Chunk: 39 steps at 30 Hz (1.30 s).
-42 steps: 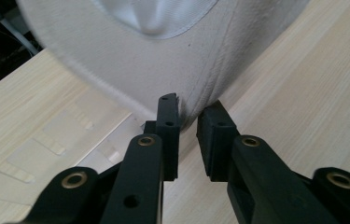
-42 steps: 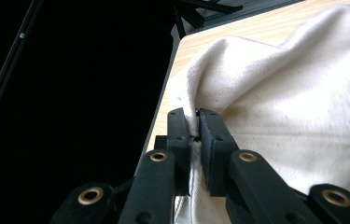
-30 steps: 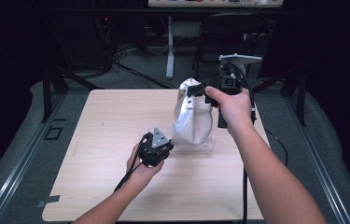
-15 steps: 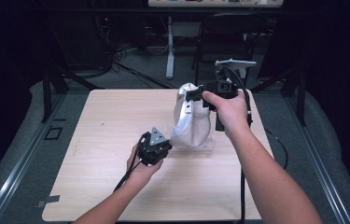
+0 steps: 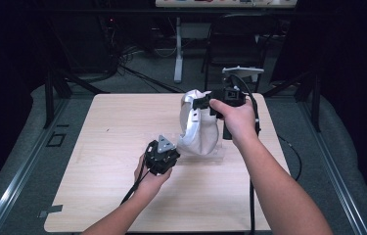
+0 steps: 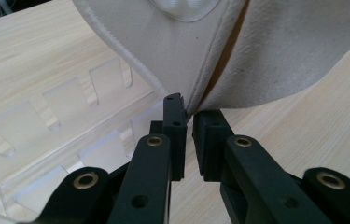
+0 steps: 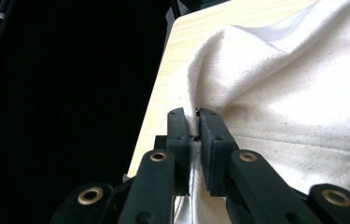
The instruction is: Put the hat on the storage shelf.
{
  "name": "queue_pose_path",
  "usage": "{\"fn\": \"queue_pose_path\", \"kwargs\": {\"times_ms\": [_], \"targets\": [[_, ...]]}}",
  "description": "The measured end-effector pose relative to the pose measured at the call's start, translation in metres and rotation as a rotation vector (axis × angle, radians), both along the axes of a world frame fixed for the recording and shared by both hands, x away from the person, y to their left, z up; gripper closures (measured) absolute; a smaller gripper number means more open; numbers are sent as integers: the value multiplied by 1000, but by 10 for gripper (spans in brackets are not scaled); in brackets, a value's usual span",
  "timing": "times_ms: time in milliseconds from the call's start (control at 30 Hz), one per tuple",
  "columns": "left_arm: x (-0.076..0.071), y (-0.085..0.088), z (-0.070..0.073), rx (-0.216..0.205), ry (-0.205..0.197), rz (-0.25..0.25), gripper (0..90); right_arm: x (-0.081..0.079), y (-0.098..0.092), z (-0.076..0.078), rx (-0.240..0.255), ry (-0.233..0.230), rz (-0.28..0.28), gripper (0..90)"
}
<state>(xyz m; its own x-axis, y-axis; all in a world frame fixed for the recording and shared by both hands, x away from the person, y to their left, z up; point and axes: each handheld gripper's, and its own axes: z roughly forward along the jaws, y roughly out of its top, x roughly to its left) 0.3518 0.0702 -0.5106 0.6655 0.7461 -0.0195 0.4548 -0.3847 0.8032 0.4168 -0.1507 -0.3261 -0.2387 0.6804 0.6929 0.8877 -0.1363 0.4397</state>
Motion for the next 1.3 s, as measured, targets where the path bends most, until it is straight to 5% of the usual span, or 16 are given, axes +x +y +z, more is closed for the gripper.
{"fn": "queue_pose_path", "kwargs": {"times_ms": [233,367,567,933,1300], "targets": [[-3,-3,-2,0,1,32,847,2,4,-3,4,-3,8,834],[0,1,-2,-39,54,40,831,2,5,-5,7,1,11,833],[-8,3,3,-28,-1,3,692,3,1,-7,11,4,0,834],[-14,-7,13,11,-68,-27,642,3,-1,-8,9,-1,-7,833],[-10,-7,15,32,-104,-7,806,2,2,-11,10,-6,-3,832]]}}
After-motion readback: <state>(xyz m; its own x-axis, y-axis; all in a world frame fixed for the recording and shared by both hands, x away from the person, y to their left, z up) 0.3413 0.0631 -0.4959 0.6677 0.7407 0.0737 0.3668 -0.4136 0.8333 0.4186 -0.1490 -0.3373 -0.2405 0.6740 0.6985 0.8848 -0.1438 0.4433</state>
